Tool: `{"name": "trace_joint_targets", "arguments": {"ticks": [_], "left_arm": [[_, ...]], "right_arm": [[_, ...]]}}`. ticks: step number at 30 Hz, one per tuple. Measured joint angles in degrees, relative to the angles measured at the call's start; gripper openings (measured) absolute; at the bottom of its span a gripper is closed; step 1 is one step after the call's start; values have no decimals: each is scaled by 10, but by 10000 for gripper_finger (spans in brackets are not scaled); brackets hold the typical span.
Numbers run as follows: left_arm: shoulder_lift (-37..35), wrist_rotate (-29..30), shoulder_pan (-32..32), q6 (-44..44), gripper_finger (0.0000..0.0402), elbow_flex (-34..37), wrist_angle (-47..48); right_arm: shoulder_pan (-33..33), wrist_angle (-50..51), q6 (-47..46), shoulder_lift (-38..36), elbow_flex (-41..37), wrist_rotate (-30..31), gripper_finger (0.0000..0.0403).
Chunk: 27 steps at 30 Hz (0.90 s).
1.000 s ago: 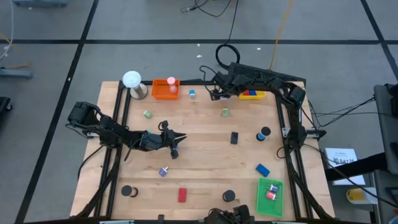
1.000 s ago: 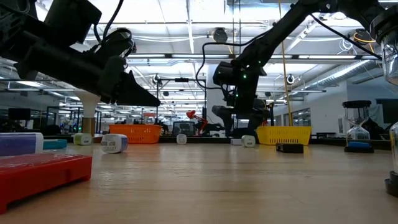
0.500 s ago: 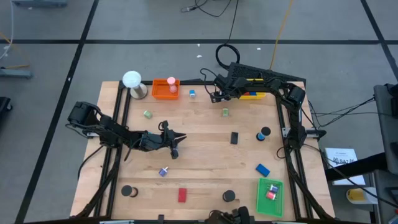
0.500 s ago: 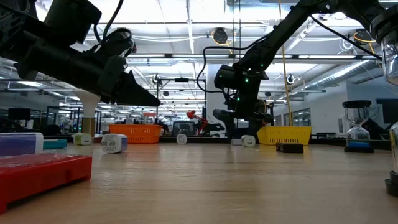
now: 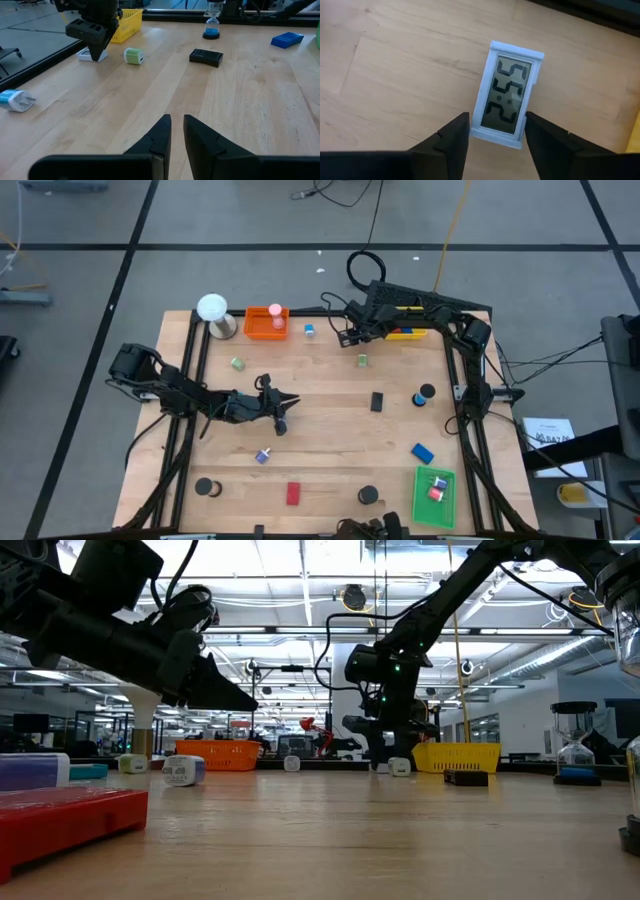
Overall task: Pick & Place Office items
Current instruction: Put the white timer into the yellow basket
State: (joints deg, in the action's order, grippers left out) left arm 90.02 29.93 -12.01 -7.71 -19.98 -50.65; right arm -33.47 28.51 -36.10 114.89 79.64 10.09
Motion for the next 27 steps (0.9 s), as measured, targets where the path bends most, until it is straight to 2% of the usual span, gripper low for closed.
{"name": "trace_joint_targets", "arguments": {"ticks": [5,13,23,27], "left_arm": [[0,0,0,0,56,0,0],[0,0,0,0,56,0,0],[0,0,0,0,56,0,0],[0,0,0,0,56,0,0]], "right_arm": [[-3,4,8,-9,0,-27,163],[-3,27,14,-62,0,-29,168],[-12,139,30,-208,0,-25,167],[-21,207,29,-276,0,1,167]]}}
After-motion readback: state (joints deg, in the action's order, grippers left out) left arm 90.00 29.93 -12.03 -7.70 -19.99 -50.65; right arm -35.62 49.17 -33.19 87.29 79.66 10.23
